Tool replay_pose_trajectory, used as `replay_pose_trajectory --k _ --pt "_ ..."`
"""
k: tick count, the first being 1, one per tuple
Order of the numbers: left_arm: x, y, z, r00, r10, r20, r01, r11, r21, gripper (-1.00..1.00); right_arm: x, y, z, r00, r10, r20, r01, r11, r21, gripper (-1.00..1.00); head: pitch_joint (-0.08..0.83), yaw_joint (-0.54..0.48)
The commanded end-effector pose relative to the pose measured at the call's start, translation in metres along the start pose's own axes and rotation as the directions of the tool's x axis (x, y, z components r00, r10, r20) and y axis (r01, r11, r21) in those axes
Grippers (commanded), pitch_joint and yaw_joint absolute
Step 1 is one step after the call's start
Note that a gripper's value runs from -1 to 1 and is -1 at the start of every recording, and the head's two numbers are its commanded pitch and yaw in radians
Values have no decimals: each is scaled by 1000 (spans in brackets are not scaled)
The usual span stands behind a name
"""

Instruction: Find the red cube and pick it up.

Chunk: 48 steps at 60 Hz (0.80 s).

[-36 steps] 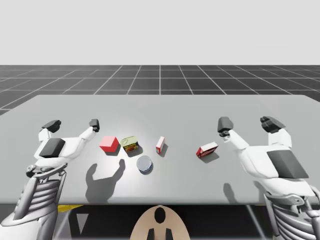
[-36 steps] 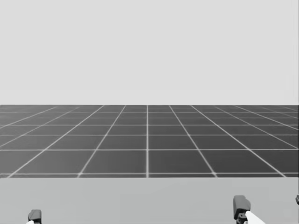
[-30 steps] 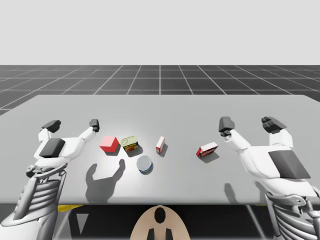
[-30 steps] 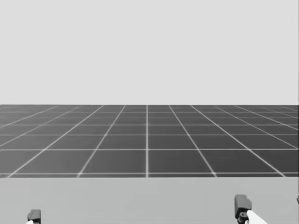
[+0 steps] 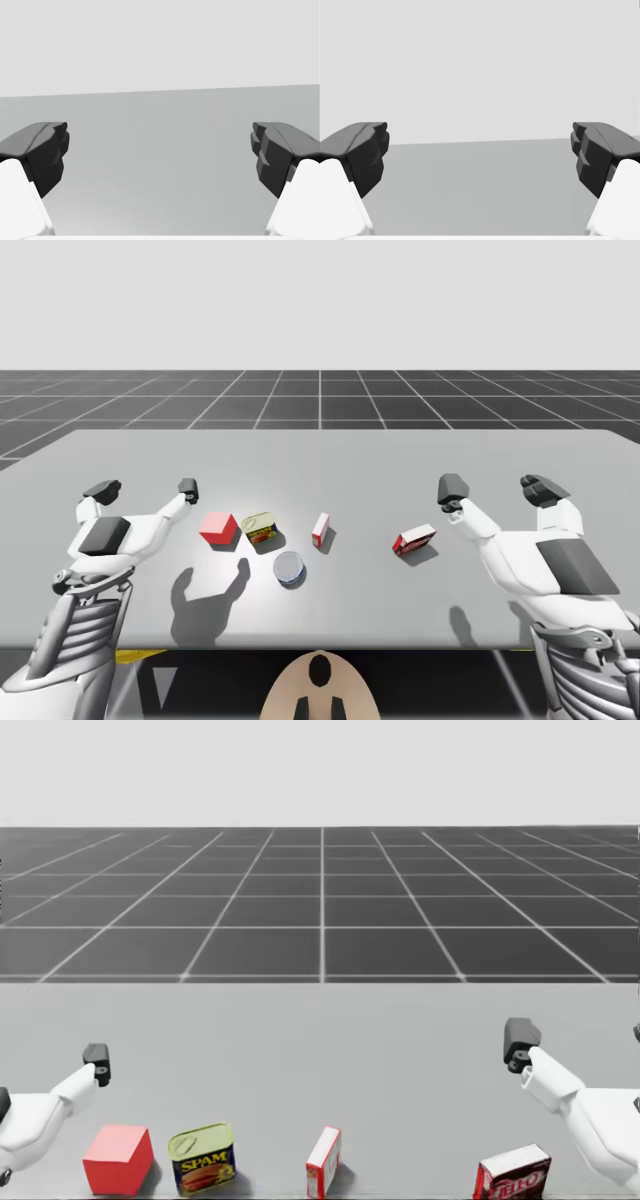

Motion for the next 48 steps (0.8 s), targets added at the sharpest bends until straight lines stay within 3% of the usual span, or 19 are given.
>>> replay_pose_trajectory --k 1,31,48 --pt "0 0 0 1000 -3 0 3 1000 2 -1000 -1 0 0 1000 -5 -4 5 1000 -7 -1000 327 19" --pt "-1 1 -2 1000 -6 -3 6 1000 5 -1000 -5 6 1 999 6 -32 -5 1000 29 -1000 590 297" --pt "-1 1 -2 1000 -4 -5 4 1000 3 -1000 -7 8 2 999 8 -51 -5 999 51 -1000 644 376"
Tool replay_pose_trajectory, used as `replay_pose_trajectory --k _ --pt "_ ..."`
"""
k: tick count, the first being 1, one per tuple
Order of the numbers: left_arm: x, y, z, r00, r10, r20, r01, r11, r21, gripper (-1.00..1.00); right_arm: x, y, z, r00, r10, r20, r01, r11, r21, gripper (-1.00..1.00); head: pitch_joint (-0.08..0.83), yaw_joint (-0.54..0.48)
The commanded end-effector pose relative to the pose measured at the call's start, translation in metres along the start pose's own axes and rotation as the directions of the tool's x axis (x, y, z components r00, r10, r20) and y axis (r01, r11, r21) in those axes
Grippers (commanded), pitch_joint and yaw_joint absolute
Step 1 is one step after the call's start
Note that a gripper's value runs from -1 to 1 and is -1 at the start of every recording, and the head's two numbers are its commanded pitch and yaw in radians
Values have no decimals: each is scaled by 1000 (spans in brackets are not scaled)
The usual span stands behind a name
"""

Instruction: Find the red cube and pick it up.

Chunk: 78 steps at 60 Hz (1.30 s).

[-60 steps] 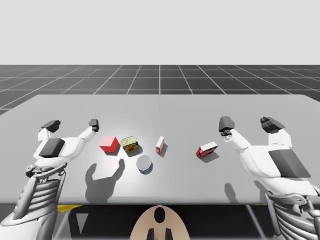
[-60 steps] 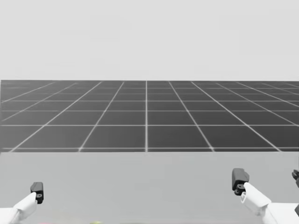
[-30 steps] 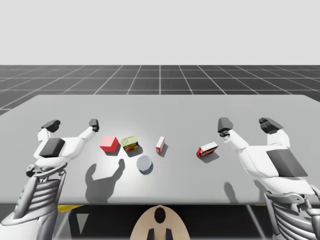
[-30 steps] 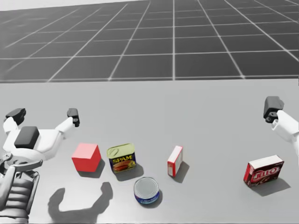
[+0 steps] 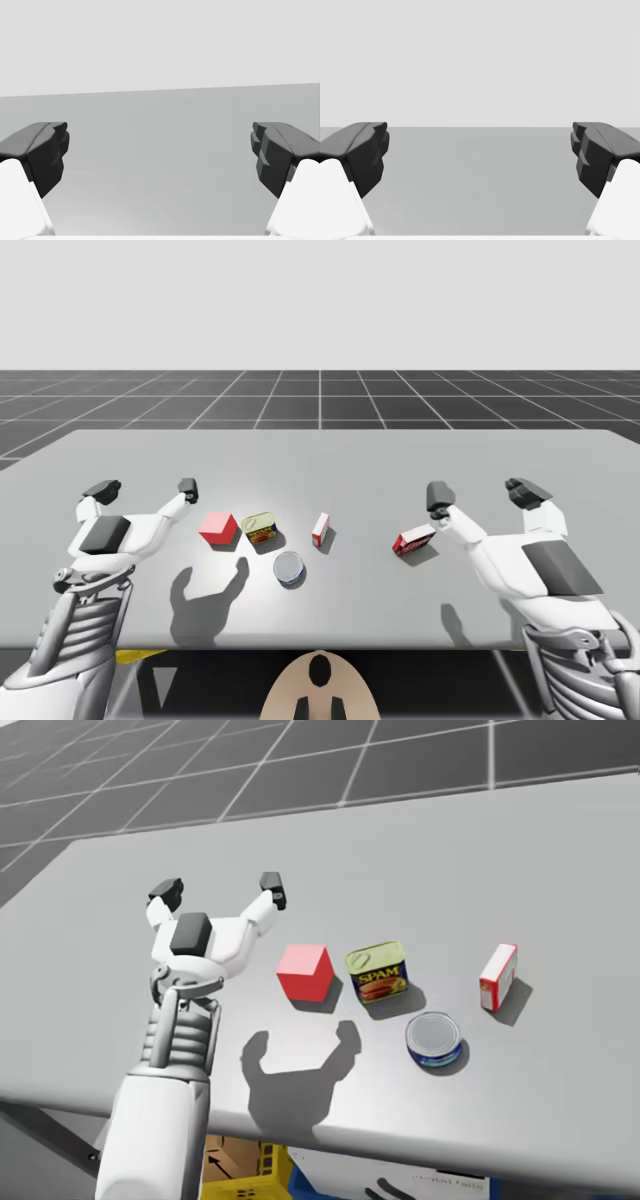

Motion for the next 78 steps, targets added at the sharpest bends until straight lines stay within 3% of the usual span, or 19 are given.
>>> replay_pose_trajectory --k 1,11,20,28,37,44,49,63,78 --pt "0 -1 0 1000 3 -3 -3 1000 -3 -1000 -2 2 0 1000 -8 -9 8 1000 5 -1000 644 377" --pt "0 -3 0 1000 23 -13 -24 1000 -19 -1000 -2 3 0 1000 -10 -12 10 1000 8 -1000 647 381" --pt "6 1 2 994 94 -49 -97 993 -70 -1000 -2 3 0 1000 -11 -14 11 1000 5 -1000 636 383" --pt "11 6 9 991 72 -117 -84 991 -101 -1000 -2 3 0 1000 -11 -15 11 1000 5 -1000 635 388" --pt "2 4 22 973 44 -227 -82 984 -160 -1000 -2 3 0 1000 -13 -16 14 1000 4 -1000 637 387" --pt "-10 -2 33 950 37 -309 -100 976 -192 -1000 -2 2 1 1000 -15 -21 15 1000 10 -1000 638 393" --pt "-20 -9 39 939 -1 -345 -78 973 -215 -1000 -2 2 1 1000 -20 -21 20 1000 8 -1000 640 398" --pt "-57 -28 43 904 -20 -427 -83 972 -222 -1000 -1 1 2 1000 -24 -20 24 1000 7 -1000 641 409" --pt "-67 -37 23 882 -4 -471 -110 971 -214 -1000 0 1 2 999 -27 -20 27 1000 6 -1000 640 411"
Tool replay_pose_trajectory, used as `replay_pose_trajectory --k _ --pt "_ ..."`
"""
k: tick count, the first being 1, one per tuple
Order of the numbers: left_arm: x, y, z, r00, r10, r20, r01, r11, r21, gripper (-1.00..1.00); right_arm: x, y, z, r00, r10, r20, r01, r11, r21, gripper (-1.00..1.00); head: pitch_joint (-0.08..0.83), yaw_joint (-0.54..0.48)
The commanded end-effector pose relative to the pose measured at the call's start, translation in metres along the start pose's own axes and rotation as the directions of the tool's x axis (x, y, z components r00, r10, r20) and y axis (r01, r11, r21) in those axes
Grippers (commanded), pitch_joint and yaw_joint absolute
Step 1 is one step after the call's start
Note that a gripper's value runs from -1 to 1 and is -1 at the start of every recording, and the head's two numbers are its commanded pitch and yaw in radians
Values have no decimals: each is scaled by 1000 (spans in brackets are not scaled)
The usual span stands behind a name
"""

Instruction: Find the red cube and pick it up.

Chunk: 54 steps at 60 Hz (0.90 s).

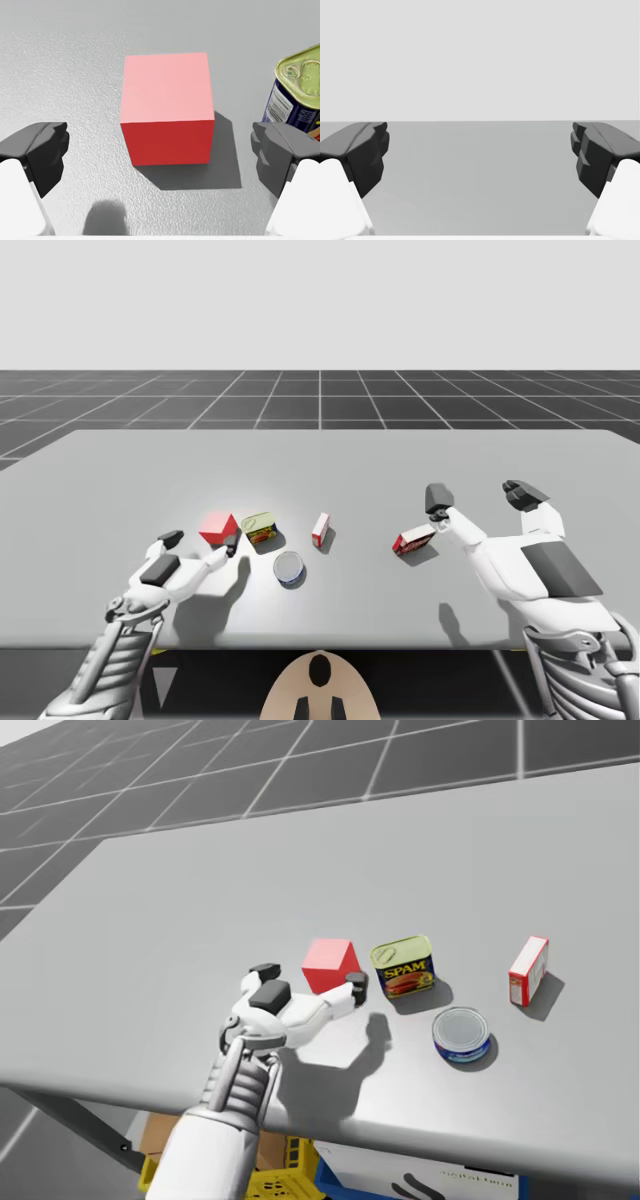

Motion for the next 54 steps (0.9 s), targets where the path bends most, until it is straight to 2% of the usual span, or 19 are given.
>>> replay_pose_trajectory --k 1,14,33,34,35,37,38,39,43,54 --pt "-2 -6 -15 999 31 -28 -31 999 -12 -1000 0 1 0 1000 -12 0 12 1000 -2 -1000 641 411" --pt "1 -6 -35 995 65 -72 -66 998 -15 -1000 0 0 0 1000 -15 -1 15 1000 -2 -1000 641 407" --pt "0 -7 -53 993 56 -100 -55 998 6 -1000 0 0 0 1000 -15 1 15 1000 -1 -1000 644 403" --pt "-1 -7 -53 994 52 -100 -52 999 7 -922 0 0 0 1000 -16 1 16 1000 0 -1000 644 402" --pt "-1 -7 -53 994 50 -99 -50 999 8 -760 0 0 0 1000 -16 2 16 1000 0 -1000 643 402" --pt "-2 -7 -52 994 48 -99 -48 999 10 -150 0 0 0 1000 -16 2 16 1000 0 -1000 642 401" --pt "-2 -8 -52 994 47 -99 -47 999 9 729 0 0 0 1000 -15 2 15 1000 0 -1000 642 401" --pt "-3 -8 -52 994 45 -100 -45 999 10 917 0 0 0 1000 -15 2 15 1000 -1 -1000 642 401" --pt "-4 -8 -51 994 37 -104 -36 999 10 999 0 -1 0 1000 -13 3 13 1000 -1 -1000 641 400" --pt "-7 -9 -52 993 30 -113 -29 1000 8 1000 0 0 1 1000 -10 2 10 1000 -3 -1000 630 402"
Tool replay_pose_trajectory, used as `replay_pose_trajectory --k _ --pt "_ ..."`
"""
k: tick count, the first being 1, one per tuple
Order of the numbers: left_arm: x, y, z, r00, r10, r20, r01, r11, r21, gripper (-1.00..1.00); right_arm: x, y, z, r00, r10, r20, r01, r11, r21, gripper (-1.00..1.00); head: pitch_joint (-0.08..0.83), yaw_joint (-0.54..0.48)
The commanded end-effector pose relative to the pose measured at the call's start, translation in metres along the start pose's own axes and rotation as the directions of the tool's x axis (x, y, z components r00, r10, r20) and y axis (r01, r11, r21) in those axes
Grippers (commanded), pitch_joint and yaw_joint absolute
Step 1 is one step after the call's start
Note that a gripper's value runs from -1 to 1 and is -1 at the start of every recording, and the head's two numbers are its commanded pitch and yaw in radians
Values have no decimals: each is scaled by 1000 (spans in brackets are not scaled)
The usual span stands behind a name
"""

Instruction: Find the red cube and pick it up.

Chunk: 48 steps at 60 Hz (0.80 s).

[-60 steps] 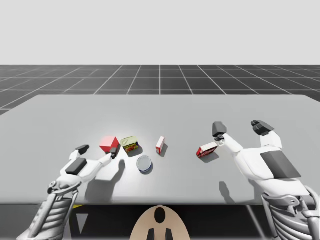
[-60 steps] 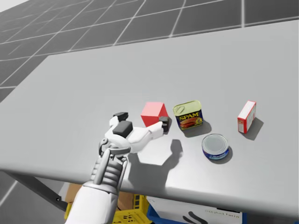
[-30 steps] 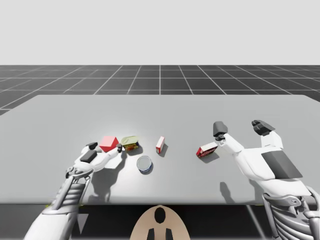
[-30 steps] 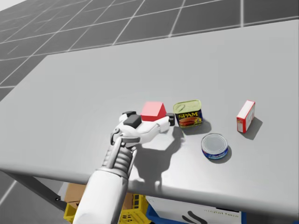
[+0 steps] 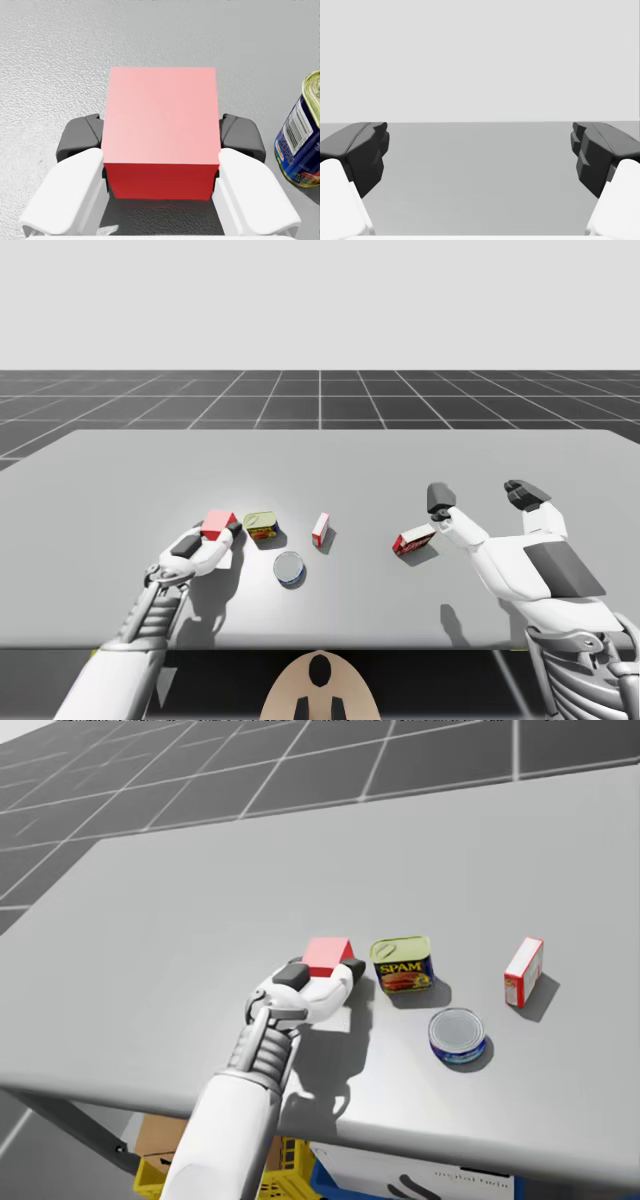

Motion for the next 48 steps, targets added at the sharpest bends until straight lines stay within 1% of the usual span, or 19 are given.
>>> replay_pose_trajectory --k 1,6,7,14,21,28,35,37,42,48 --pt "-9 -2 -2 999 -9 -35 8 1000 -7 1000 -1 1 0 1000 -7 -1 7 1000 -3 -1000 627 402" --pt "-9 -2 -2 999 -10 -33 10 1000 -6 1000 -1 1 0 1000 -7 -1 7 1000 -4 -1000 574 399" --pt "-9 -2 -2 999 -11 -33 11 1000 -6 1000 -1 1 0 1000 -7 -1 7 1000 -5 -1000 550 396" --pt "-10 -2 -1 999 -16 -35 16 1000 -3 1000 -1 1 0 1000 -3 -2 3 1000 -5 -1000 465 391" --pt "-9 -2 -1 999 -15 -33 15 1000 -1 1000 -1 1 0 1000 2 -2 -2 1000 -6 -1000 398 398" --pt "-6 -1 3 1000 -11 -22 12 1000 2 1000 -1 0 0 1000 3 -4 -3 1000 -6 -1000 348 405" --pt "3 -1 11 999 -50 -12 51 998 26 1000 -1 0 0 1000 5 -3 -5 1000 -10 -1000 311 409" --pt "9 0 15 998 -64 3 64 997 34 1000 -2 -1 -1 1000 6 -3 -6 1000 -11 -1000 307 409" --pt "22 3 27 996 -80 33 78 996 53 1000 -2 -1 -1 1000 3 -3 -3 1000 -11 -1000 307 409" --pt "47 9 47 991 -105 88 97 991 90 1000 -2 -2 -1 1000 1 -6 -1 1000 -4 -1000 307 409"
